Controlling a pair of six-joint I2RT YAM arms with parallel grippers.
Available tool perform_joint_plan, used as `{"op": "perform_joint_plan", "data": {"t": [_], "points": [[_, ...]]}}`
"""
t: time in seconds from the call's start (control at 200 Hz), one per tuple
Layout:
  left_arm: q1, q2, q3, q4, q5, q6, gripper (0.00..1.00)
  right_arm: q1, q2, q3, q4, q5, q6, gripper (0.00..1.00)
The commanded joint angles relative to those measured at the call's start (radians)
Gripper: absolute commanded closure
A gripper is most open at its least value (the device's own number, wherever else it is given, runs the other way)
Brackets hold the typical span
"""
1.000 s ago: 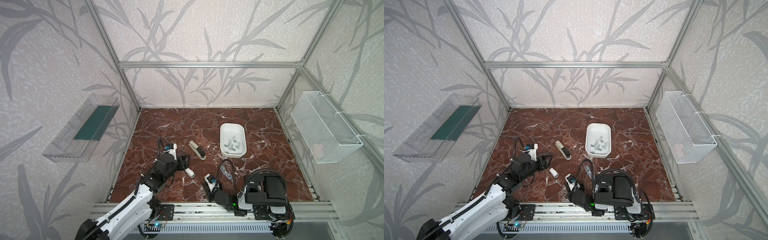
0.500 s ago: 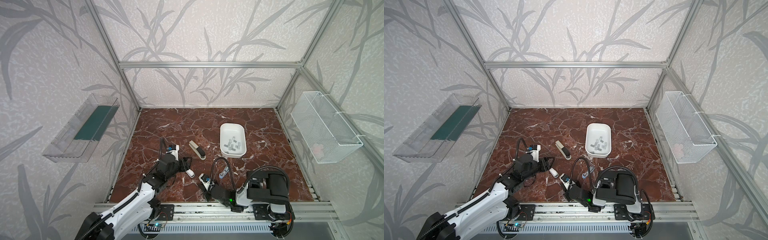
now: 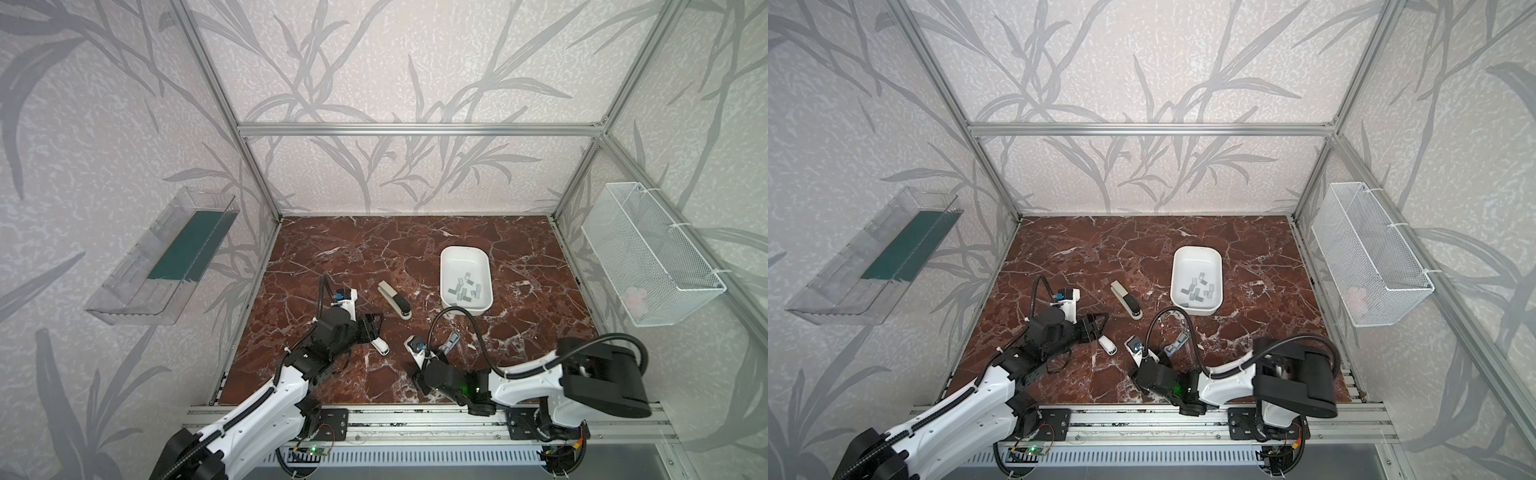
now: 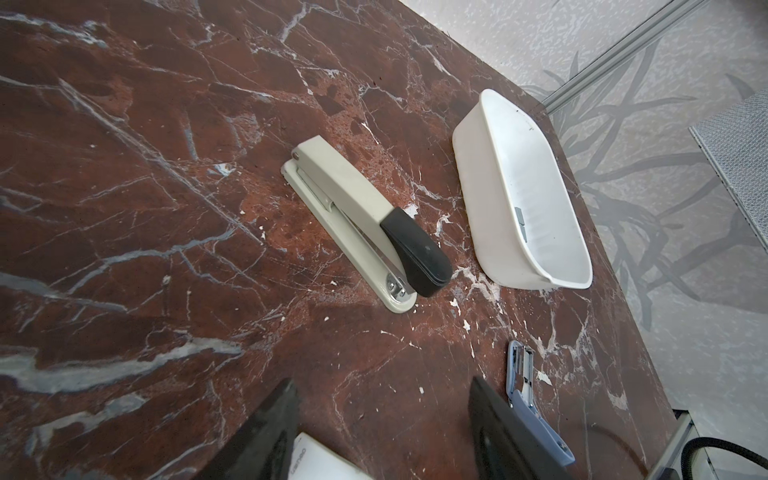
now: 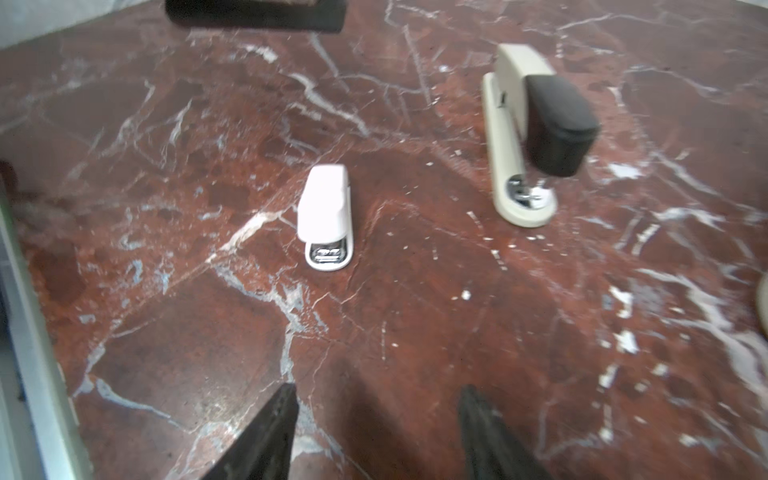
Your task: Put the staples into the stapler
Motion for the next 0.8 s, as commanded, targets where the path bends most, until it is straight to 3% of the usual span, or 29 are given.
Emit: {"op": "perform_joint_plan", "data": {"t": [0.0, 0.14, 0.25, 0.355, 0.6, 0.795], "points": [[0.005, 0.001, 0.040, 0.001, -0.020, 0.003, 0.33, -0.018, -0.124, -0.013, -0.256, 0.132, 0.102, 0.33], [0.005, 0.009, 0.040, 0.017, -0.013, 0.000, 0.34, -0.112, -0.240, -0.073, -0.361, 0.129, 0.188, 0.22], [0.004, 0.010, 0.037, 0.024, 0.010, 0.001, 0.33, -0.182, -0.295, -0.122, -0.392, 0.105, 0.233, 0.21], [-0.014, 0.004, 0.017, 0.063, 0.102, 0.047, 0.34, -0.207, -0.376, -0.175, -0.388, 0.111, 0.242, 0.19], [-0.390, 0.030, -0.014, 0.178, -0.142, 0.248, 0.34, -0.497, -0.499, -0.207, -0.424, -0.106, 0.297, 0.30], [-0.439, 0.078, -0.003, 0.255, -0.117, 0.311, 0.33, -0.528, -0.492, -0.203, -0.348, -0.162, 0.256, 0.31]]}}
